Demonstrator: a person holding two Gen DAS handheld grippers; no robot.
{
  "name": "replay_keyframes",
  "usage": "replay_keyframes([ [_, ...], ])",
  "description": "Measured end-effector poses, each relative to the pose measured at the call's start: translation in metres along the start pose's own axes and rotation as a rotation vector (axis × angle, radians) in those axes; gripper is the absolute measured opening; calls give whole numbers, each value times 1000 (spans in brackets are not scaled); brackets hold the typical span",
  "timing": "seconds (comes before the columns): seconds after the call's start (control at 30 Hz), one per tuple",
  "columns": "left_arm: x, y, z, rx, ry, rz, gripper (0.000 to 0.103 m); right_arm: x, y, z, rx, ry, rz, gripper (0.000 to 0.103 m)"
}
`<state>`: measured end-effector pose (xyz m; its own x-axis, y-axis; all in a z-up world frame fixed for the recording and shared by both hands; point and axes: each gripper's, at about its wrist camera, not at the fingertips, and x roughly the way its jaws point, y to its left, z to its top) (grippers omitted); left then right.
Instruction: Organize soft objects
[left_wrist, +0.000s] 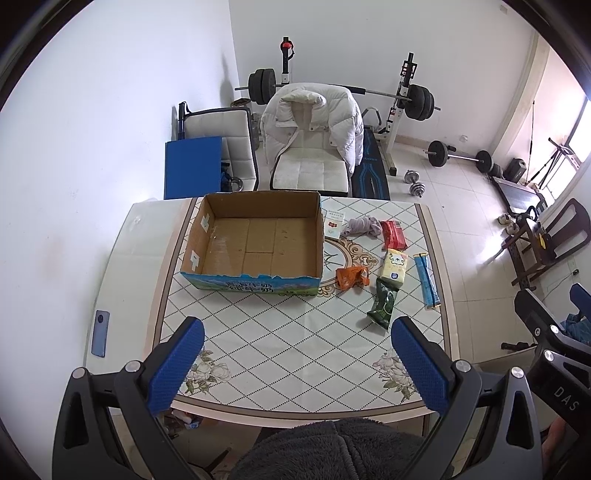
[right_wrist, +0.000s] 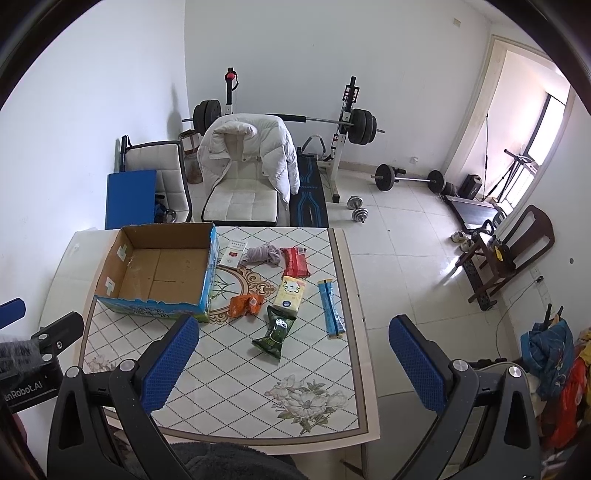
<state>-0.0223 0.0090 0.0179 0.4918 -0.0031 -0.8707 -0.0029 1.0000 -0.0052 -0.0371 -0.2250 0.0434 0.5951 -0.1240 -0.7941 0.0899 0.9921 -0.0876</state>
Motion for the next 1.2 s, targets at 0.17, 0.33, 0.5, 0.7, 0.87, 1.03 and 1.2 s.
replay_keyframes([
  [0.17, 1, -1, 1, -1, -1, 2, 103, 1, 1, 0, -6, 0, 0, 103],
  [0.33, 2, 1, 1, 0, 0, 0, 103, 2, 4, 4, -10, -4, 1, 103],
  [0.5, 5, 2, 1, -4, 6, -2, 103, 7, 4, 5, -7, 5, 7, 103],
  [0.7, 33, -7, 22, 12, 25, -38, 103, 44, -18, 9, 58, 80, 38, 103],
  [0.87, 90, -39, 54, 56, 81, -79, 103, 113, -59, 11, 138, 190, 50, 103],
  [1.03, 190, -89, 84, 132, 212, -130, 103, 215, -96, 2, 204, 358, 63, 103],
  [1.2, 285, -124, 85, 193, 355, -51, 102, 332, -97, -30, 253, 552, 150, 103],
])
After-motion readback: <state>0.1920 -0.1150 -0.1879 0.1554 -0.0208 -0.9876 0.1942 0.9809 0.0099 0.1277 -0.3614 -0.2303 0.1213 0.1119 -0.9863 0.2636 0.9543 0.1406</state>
